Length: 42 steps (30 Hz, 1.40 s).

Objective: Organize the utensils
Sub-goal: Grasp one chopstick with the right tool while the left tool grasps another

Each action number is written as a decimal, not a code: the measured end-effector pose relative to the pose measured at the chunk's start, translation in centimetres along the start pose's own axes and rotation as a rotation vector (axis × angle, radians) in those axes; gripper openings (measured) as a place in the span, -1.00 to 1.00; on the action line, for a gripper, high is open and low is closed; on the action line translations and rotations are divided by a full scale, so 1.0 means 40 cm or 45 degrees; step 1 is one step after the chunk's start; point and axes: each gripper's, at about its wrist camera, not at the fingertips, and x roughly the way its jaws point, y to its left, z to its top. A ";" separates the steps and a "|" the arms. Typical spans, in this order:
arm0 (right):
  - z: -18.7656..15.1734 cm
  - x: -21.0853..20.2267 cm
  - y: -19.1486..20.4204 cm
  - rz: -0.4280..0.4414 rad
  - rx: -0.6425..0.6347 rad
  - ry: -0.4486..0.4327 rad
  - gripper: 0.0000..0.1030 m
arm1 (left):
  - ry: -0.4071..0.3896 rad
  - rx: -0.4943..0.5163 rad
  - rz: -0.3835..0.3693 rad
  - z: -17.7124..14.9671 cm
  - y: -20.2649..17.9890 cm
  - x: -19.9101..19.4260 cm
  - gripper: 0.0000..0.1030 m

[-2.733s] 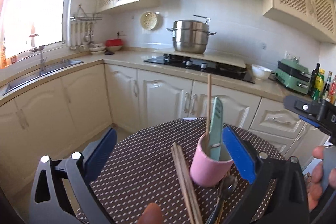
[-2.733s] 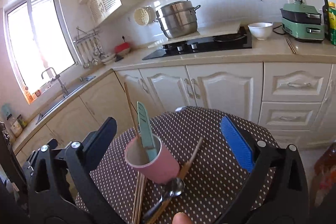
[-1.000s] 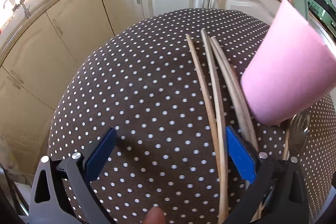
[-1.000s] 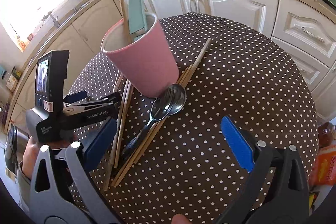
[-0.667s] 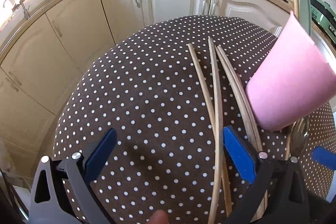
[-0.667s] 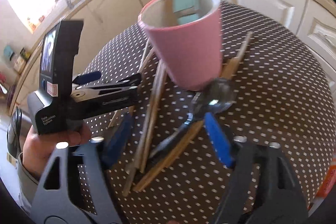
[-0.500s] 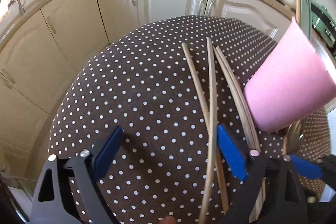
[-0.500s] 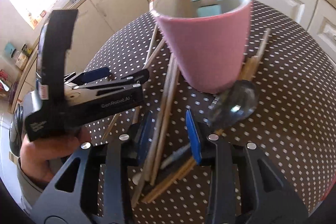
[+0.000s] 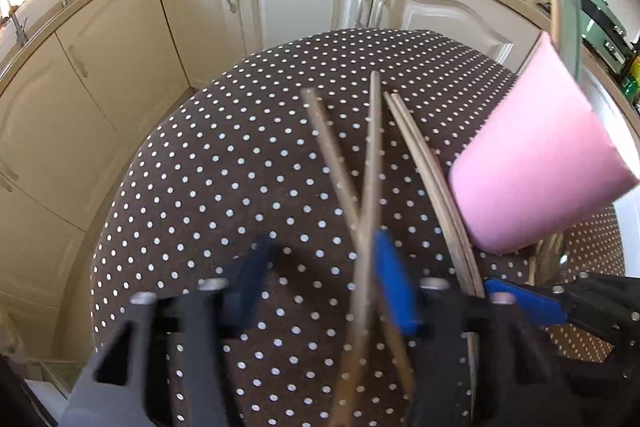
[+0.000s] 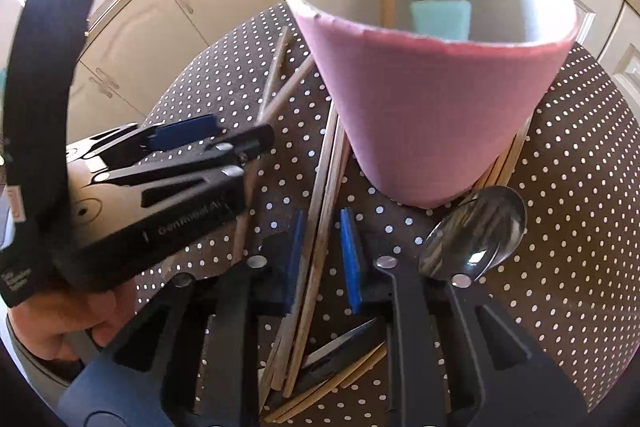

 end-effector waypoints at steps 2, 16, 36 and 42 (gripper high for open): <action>-0.002 0.004 0.002 0.031 0.000 0.006 -0.72 | 0.002 0.003 -0.033 -0.012 -0.004 -0.007 -0.80; -0.111 -0.045 0.005 0.076 -0.086 0.086 -0.76 | -0.043 -0.057 -0.141 -0.181 0.002 -0.105 -0.78; -0.071 -0.068 -0.125 0.048 -0.029 0.037 -0.57 | -0.007 0.038 -0.091 -0.107 0.015 -0.054 -0.79; -0.047 -0.046 -0.103 -0.012 -0.082 0.048 -0.57 | -0.011 0.017 -0.073 -0.124 0.029 -0.069 -0.58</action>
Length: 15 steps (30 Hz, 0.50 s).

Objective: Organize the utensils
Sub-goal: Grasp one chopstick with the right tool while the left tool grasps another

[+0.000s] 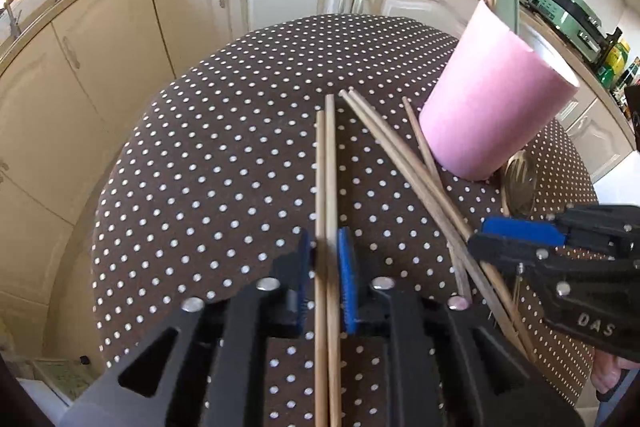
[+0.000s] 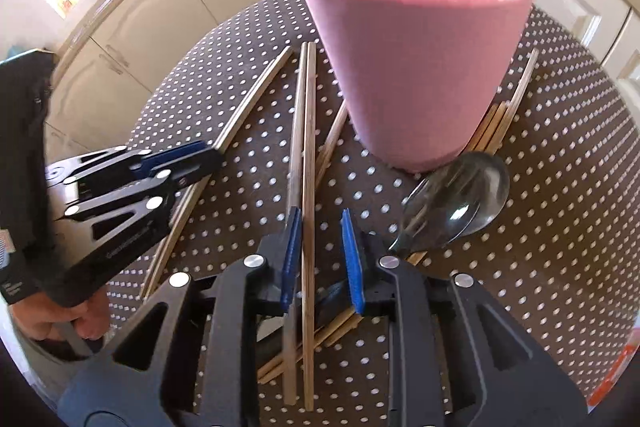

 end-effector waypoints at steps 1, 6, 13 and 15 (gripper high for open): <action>0.003 -0.002 -0.002 -0.005 -0.007 -0.002 -0.57 | -0.016 -0.007 -0.009 -0.003 0.004 -0.012 -0.49; 0.000 0.012 0.031 -0.017 -0.046 0.030 -0.58 | -0.008 -0.013 0.033 -0.003 0.026 -0.015 -0.43; 0.028 0.023 0.055 -0.035 -0.054 0.043 -0.58 | 0.017 0.019 0.045 0.019 0.038 -0.006 -0.42; 0.030 0.024 0.053 -0.038 -0.055 0.045 -0.58 | 0.032 0.055 0.031 0.023 0.029 0.000 -0.42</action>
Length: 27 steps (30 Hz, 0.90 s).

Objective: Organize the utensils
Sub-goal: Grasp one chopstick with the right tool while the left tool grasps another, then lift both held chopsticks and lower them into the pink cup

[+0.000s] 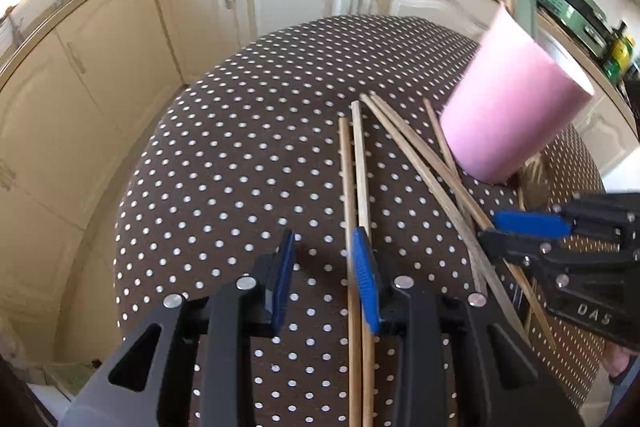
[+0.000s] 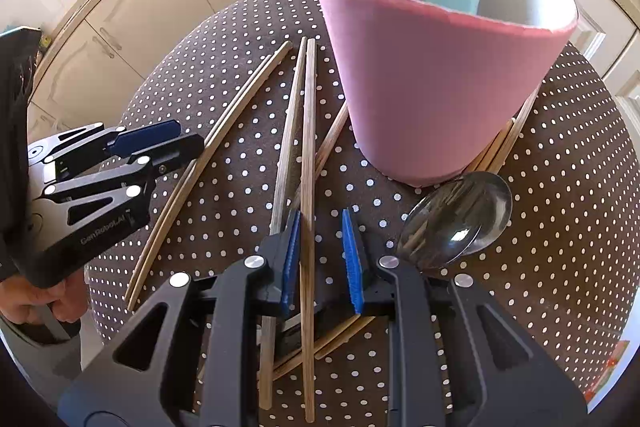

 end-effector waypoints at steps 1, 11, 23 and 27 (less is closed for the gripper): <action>0.002 0.002 0.001 -0.001 0.000 0.000 -0.58 | 0.009 0.031 -0.008 0.004 -0.008 0.006 -0.42; 0.047 0.036 0.061 -0.054 -0.051 0.038 -0.59 | 0.062 0.071 0.032 0.016 -0.029 0.018 -0.90; 0.036 0.013 0.056 0.123 0.002 -0.028 -0.86 | -0.073 -0.101 -0.031 -0.057 0.043 -0.077 -0.91; 0.010 -0.031 0.051 0.225 0.029 -0.149 -0.86 | -0.201 -0.179 -0.048 -0.062 0.056 -0.149 -0.91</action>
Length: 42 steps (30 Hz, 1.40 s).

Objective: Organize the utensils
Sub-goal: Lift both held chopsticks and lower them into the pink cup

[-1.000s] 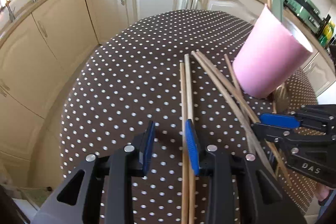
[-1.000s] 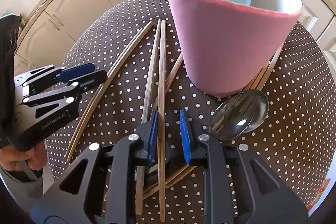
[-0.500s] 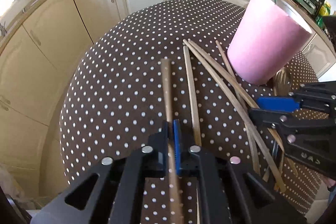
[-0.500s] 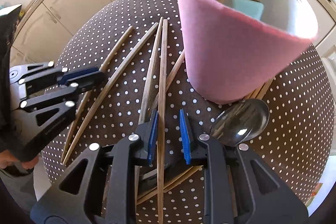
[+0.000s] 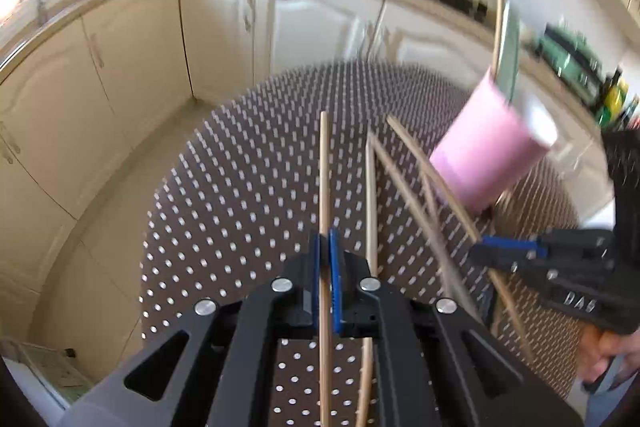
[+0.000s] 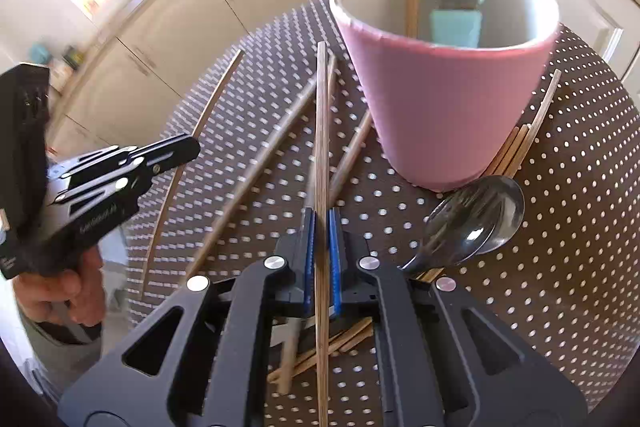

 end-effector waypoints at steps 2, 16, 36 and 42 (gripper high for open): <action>-0.011 -0.040 0.007 0.064 0.004 -0.096 -0.86 | -0.075 -0.041 -0.013 0.008 0.000 -0.045 -0.92; 0.064 -0.415 0.044 0.066 -0.062 -0.942 -0.86 | -0.806 -0.009 -0.329 0.185 -0.188 -0.318 -0.91; 0.138 -0.292 -0.131 -0.113 0.105 -1.103 -0.85 | -0.945 0.109 -0.346 0.242 -0.325 -0.061 -0.91; 0.122 -0.276 -0.136 -0.119 0.093 -1.053 -0.85 | -0.931 0.119 -0.313 0.224 -0.318 -0.039 -0.90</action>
